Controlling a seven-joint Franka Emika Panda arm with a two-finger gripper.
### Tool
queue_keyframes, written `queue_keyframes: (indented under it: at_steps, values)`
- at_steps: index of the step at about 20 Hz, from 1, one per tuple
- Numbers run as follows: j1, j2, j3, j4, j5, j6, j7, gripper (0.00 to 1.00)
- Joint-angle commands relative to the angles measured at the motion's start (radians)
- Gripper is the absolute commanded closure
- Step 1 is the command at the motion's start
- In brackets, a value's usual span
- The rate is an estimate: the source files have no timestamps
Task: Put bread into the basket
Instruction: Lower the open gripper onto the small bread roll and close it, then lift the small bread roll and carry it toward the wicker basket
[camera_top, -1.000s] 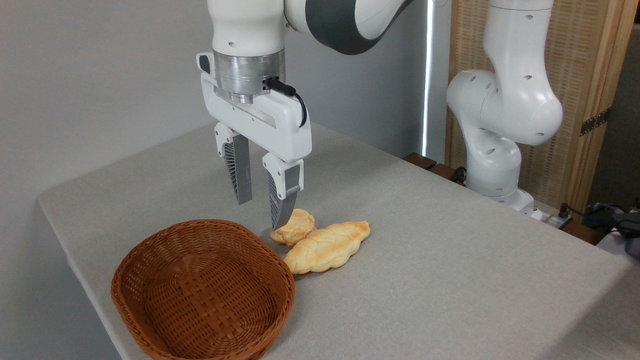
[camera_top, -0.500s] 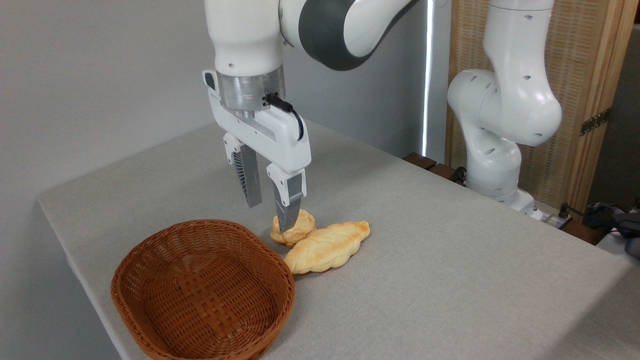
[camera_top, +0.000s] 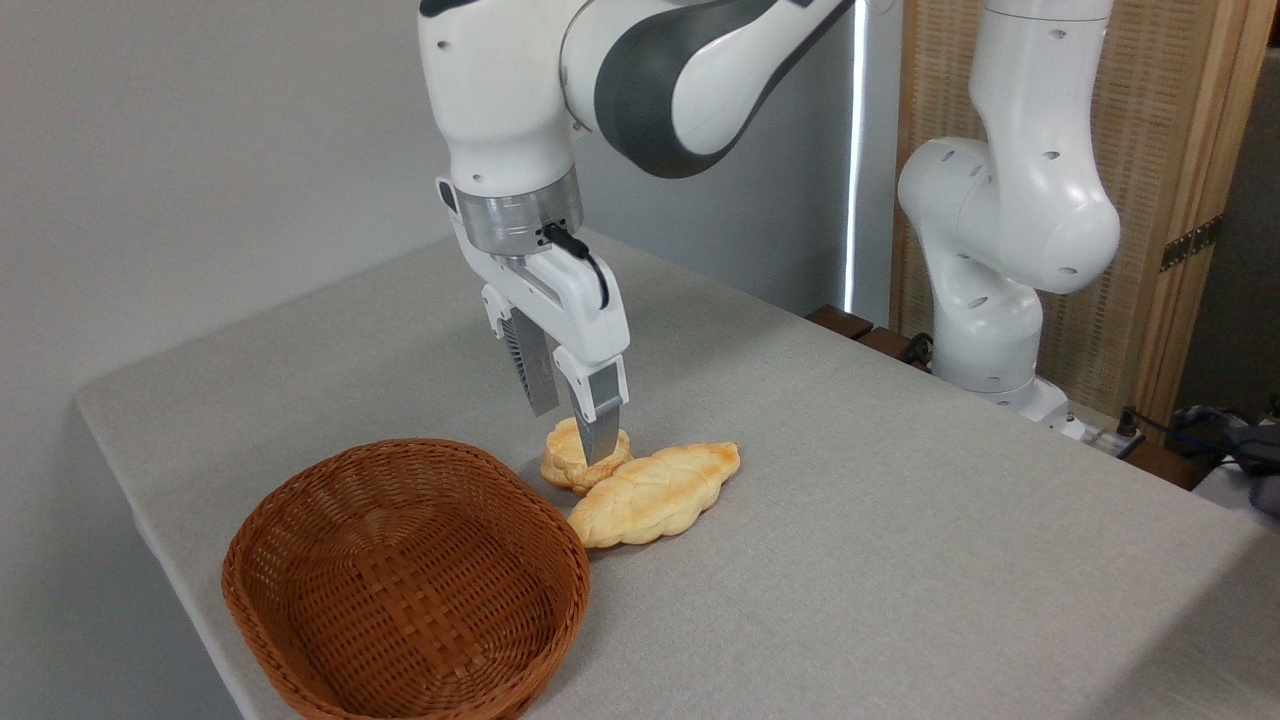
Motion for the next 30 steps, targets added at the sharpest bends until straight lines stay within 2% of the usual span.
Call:
queue_keyframes:
  at_steps: [1,4,13,16,19,20,21,23,25,30]
  values:
    - [-0.048,-0.017,0.004,-0.053,0.017,0.008,0.034,0.0]
    - [-0.067,-0.001,0.004,-0.054,0.015,0.016,0.053,0.0]
    - [-0.073,0.047,0.004,-0.054,0.018,0.085,0.053,0.0]
    - [-0.09,0.053,-0.004,-0.054,0.044,0.082,0.051,0.0]
    - [-0.091,0.061,-0.004,-0.054,0.045,0.082,0.05,0.0]
    - [-0.093,0.062,-0.006,-0.054,0.045,0.084,0.05,0.02]
    - [-0.093,0.062,-0.007,-0.054,0.045,0.084,0.05,0.09]
    - [-0.091,0.062,-0.016,-0.054,0.046,0.082,0.051,0.3]
    - [-0.091,0.062,-0.016,-0.053,0.048,0.082,0.053,0.42]
    - [-0.091,0.061,-0.016,-0.05,0.048,0.079,0.053,0.42]
